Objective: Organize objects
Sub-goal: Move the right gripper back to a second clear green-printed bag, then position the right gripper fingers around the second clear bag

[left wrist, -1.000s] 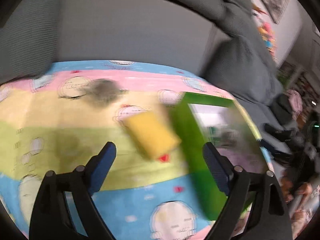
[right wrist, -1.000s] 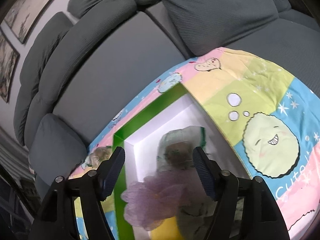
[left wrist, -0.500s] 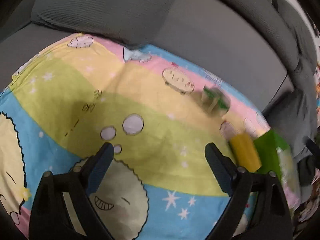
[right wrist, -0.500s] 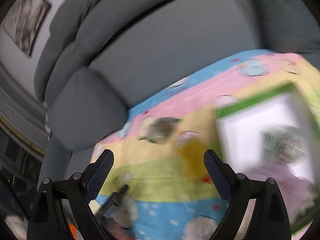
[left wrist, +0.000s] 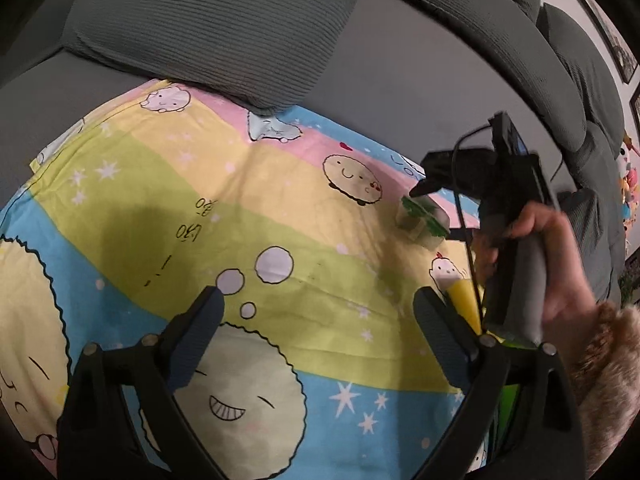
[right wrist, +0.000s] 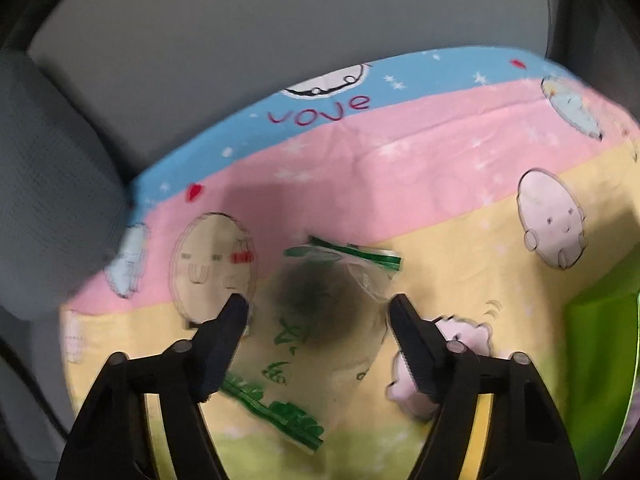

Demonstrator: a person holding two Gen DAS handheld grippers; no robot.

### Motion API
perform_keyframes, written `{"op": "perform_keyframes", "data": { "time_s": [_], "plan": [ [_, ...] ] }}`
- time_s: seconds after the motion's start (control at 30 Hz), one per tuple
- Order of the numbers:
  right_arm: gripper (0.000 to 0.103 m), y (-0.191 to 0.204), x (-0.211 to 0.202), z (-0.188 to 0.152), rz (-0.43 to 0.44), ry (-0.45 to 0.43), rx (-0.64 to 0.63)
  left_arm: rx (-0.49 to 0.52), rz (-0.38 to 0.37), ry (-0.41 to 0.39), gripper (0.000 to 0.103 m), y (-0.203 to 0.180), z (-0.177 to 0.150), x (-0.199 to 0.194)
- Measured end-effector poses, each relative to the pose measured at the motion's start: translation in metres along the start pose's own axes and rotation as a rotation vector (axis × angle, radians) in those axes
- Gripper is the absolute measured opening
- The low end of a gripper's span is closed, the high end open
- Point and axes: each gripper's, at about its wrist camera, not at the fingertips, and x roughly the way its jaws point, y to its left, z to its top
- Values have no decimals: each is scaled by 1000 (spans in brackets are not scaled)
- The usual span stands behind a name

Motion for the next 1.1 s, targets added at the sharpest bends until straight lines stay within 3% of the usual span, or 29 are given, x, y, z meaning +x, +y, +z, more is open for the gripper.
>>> {"op": "perform_keyframes", "data": {
  "time_s": [0.23, 0.33, 0.5, 0.67, 0.83, 0.9, 0.97, 1.1],
  "plan": [
    [52, -8, -16, -33, 56, -4, -106, -70, -2, 13, 95, 14, 2, -1],
    [51, -17, -36, -58, 121, 17, -115, -80, 9, 6, 95, 18, 1, -2],
    [51, -34, -87, -114, 221, 13, -221, -88, -17, 77, 95, 22, -14, 0],
    [51, -58, -112, -181, 248, 55, -341, -68, -53, 105, 95, 23, -32, -12],
    [57, -76, -122, -220, 245, 11, -381, -56, -88, 172, 95, 24, -63, -22],
    [59, -85, -132, -231, 257, -65, -384, -28, -82, 175, 95, 20, -70, -28],
    [74, -94, -140, -238, 267, -124, -381, -5, -92, 160, 95, 14, -74, -36],
    [76, -122, -161, -239, 359, -230, -294, -1, -172, 173, 95, 5, -82, -40]
  ]
}}
